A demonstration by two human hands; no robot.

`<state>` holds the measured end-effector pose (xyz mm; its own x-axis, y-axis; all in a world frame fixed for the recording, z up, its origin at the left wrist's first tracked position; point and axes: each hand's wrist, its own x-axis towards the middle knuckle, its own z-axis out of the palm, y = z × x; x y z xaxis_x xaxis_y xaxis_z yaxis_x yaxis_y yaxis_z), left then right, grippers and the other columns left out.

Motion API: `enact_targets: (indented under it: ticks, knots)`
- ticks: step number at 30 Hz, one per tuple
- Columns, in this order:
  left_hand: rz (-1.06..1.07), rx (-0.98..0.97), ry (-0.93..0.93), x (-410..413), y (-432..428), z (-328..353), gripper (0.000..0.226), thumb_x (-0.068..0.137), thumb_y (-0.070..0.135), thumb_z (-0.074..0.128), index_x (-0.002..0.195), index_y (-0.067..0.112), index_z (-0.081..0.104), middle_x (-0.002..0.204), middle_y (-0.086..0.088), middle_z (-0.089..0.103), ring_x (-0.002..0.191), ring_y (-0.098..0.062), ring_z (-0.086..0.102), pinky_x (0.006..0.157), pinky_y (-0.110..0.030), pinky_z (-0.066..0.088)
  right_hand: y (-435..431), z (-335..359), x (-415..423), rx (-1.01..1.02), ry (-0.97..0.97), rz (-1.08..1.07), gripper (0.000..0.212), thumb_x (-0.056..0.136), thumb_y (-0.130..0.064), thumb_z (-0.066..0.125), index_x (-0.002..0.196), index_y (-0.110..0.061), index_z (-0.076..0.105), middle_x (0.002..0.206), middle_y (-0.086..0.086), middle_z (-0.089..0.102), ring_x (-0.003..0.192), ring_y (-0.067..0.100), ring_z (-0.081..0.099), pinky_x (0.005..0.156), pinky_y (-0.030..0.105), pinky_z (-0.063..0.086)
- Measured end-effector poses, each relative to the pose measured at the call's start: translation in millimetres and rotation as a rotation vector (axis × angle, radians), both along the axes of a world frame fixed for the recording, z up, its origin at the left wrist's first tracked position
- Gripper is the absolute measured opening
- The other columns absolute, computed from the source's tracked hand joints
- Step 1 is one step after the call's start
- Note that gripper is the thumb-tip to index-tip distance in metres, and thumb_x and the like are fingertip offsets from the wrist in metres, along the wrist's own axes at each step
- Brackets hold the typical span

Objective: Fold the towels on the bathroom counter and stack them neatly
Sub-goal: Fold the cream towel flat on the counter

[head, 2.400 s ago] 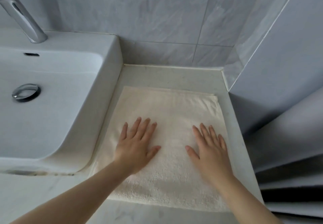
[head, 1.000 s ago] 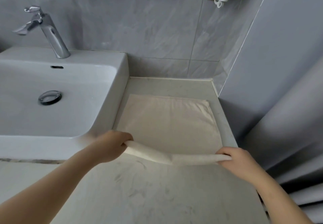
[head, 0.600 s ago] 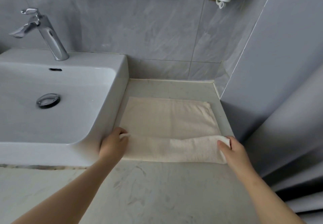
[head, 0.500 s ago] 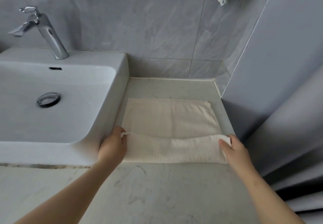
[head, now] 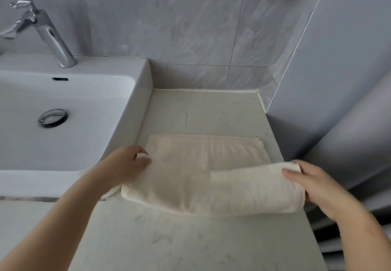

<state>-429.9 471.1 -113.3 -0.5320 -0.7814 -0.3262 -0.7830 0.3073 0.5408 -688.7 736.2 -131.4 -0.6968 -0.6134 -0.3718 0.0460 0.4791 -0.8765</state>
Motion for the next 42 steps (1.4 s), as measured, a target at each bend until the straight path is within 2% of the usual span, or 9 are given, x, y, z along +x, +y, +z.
enact_targets:
  ticks: [5, 9, 12, 15, 18, 23, 31, 35, 42]
  knots:
    - [0.111, -0.144, 0.174, -36, -26, 2, 0.012, 0.094, 0.024, 0.05, 0.098, 0.016, 0.058, 0.093, -0.007, 0.058, 0.084, -0.025, 0.054, 0.067, -0.028, 0.04, -46, -5, -28, -0.179, 0.06, -0.25, 0.011, 0.09, -0.013, 0.058, 0.081, -0.009, 0.061, 0.083, 0.008, 0.063, 0.078, 0.023, 0.056, 0.076, 0.034, 0.04]
    - [0.234, -0.051, 0.211, -67, -43, -34, 0.023, 0.096, 0.018, 0.045, 0.114, 0.005, 0.053, 0.105, -0.017, 0.056, 0.098, -0.033, 0.055, 0.07, -0.028, 0.037, -82, -43, -37, -0.093, 0.134, -0.285, 0.02, 0.088, -0.015, 0.057, 0.072, -0.008, 0.048, 0.079, 0.012, 0.05, 0.068, 0.019, 0.045, 0.063, 0.028, 0.033]
    - [0.376, 0.051, 0.26, -62, -45, -68, 0.014, 0.094, 0.015, 0.047, 0.104, 0.01, 0.055, 0.093, -0.015, 0.056, 0.082, -0.029, 0.055, 0.068, -0.03, 0.04, -88, -62, -38, 0.079, 0.27, -0.264, 0.022, 0.092, -0.01, 0.049, 0.072, -0.006, 0.043, 0.076, 0.013, 0.045, 0.073, 0.021, 0.04, 0.06, 0.032, 0.025]
    - [0.393, -0.011, 0.277, -59, -47, -79, 0.012, 0.093, 0.015, 0.048, 0.101, 0.012, 0.057, 0.09, -0.012, 0.059, 0.077, -0.024, 0.052, 0.065, -0.026, 0.038, -88, -63, -39, 0.142, 0.363, -0.254, 0.032, 0.094, -0.012, 0.047, 0.065, -0.009, 0.033, 0.067, 0.007, 0.04, 0.074, 0.023, 0.038, 0.059, 0.036, 0.022]
    - [0.349, -0.044, 0.277, -66, -51, -74, 0.008, 0.094, 0.016, 0.047, 0.099, 0.016, 0.053, 0.091, -0.011, 0.059, 0.077, -0.023, 0.051, 0.064, -0.026, 0.034, -92, -57, -40, 0.129, 0.376, -0.252, 0.024, 0.095, -0.016, 0.047, 0.076, -0.003, 0.044, 0.076, 0.008, 0.046, 0.078, 0.022, 0.04, 0.065, 0.031, 0.026]
    - [0.367, -0.129, 0.337, -75, -63, -67, 0.01, 0.095, 0.018, 0.047, 0.101, 0.015, 0.054, 0.086, -0.007, 0.056, 0.078, -0.025, 0.052, 0.066, -0.028, 0.038, -99, -38, -51, -0.008, 0.353, -0.301, 0.034, 0.093, -0.015, 0.049, 0.066, -0.014, 0.028, 0.063, 0.0, 0.03, 0.059, 0.017, 0.025, 0.053, 0.033, 0.019]
    - [0.243, -0.251, 0.086, -82, -67, -90, 0.014, 0.095, 0.025, 0.044, 0.103, 0.017, 0.054, 0.109, -0.011, 0.06, 0.093, -0.031, 0.057, 0.078, -0.034, 0.047, -116, -66, -61, 0.254, 0.456, -0.26, 0.029, 0.095, -0.017, 0.044, 0.068, -0.009, 0.037, 0.072, 0.01, 0.047, 0.074, 0.028, 0.044, 0.057, 0.035, 0.027]
    - [0.233, -0.301, -0.002, -85, -69, -90, 0.015, 0.097, 0.029, 0.039, 0.102, 0.021, 0.05, 0.108, -0.009, 0.059, 0.09, -0.031, 0.057, 0.076, -0.035, 0.048, -118, -69, -60, 0.319, 0.513, -0.244, 0.022, 0.098, -0.026, 0.042, 0.09, -0.008, 0.05, 0.086, 0.008, 0.053, 0.078, 0.03, 0.048, 0.065, 0.031, 0.036]
    - [0.236, -0.33, -0.095, -87, -72, -88, 0.018, 0.098, 0.031, 0.033, 0.099, 0.021, 0.048, 0.104, -0.009, 0.059, 0.086, -0.03, 0.056, 0.069, -0.032, 0.044, -120, -69, -60, 0.339, 0.52, -0.241, 0.021, 0.099, -0.029, 0.038, 0.088, -0.014, 0.046, 0.087, 0.008, 0.053, 0.078, 0.029, 0.046, 0.064, 0.031, 0.034]
